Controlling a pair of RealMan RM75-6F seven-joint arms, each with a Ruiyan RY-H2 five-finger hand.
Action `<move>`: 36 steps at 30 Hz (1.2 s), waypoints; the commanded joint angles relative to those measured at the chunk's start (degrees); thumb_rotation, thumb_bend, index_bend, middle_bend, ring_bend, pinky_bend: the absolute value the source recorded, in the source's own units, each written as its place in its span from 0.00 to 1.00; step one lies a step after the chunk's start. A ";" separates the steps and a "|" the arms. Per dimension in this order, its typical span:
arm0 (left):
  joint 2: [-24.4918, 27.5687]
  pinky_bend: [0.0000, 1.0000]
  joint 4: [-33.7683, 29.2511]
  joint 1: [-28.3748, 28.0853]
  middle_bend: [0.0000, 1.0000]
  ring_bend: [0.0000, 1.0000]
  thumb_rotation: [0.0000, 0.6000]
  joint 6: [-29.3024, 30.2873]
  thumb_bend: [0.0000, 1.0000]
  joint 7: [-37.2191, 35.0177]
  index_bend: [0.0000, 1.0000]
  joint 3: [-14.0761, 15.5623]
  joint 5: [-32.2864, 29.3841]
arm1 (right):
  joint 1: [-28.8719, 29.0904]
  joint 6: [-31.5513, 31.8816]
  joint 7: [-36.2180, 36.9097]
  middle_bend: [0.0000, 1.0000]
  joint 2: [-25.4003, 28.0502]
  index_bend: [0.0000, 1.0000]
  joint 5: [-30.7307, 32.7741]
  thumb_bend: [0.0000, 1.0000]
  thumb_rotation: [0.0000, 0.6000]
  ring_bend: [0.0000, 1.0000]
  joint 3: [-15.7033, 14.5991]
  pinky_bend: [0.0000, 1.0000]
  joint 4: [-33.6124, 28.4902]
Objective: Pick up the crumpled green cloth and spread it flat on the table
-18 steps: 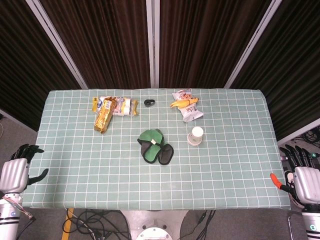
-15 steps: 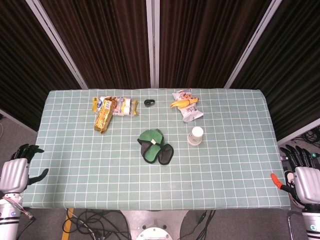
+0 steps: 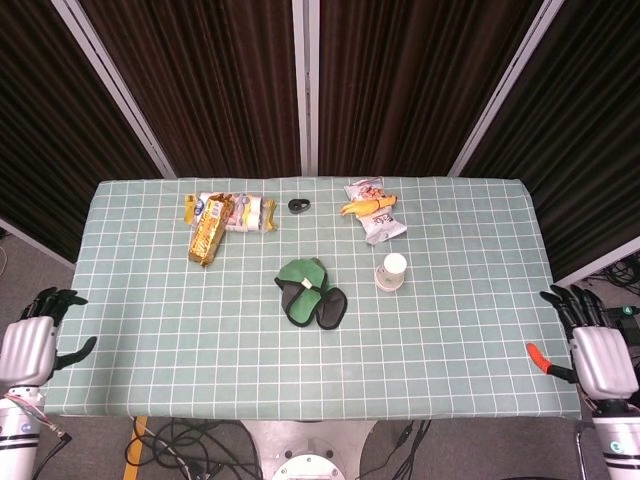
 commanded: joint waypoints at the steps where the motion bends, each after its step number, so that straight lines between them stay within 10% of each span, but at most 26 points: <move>1: 0.04 0.23 -0.08 0.21 0.25 0.13 1.00 0.27 0.20 -0.20 0.30 0.12 0.15 | 5.32 -5.54 -0.65 0.13 -1.06 0.25 -1.46 0.18 0.88 0.00 1.80 0.00 -0.74; 14: 0.23 0.23 0.12 1.15 0.25 0.13 1.00 1.13 0.20 -0.77 0.30 0.39 0.09 | 29.52 -31.19 -8.03 0.13 -20.58 0.34 8.42 0.10 0.91 0.00 9.89 0.00 9.99; 36: 1.50 0.23 0.64 2.98 0.25 0.13 1.00 1.41 0.20 -3.89 0.30 0.73 -1.15 | 48.13 -37.78 -12.87 0.14 -45.53 0.35 10.38 0.09 0.95 0.00 11.07 0.00 38.84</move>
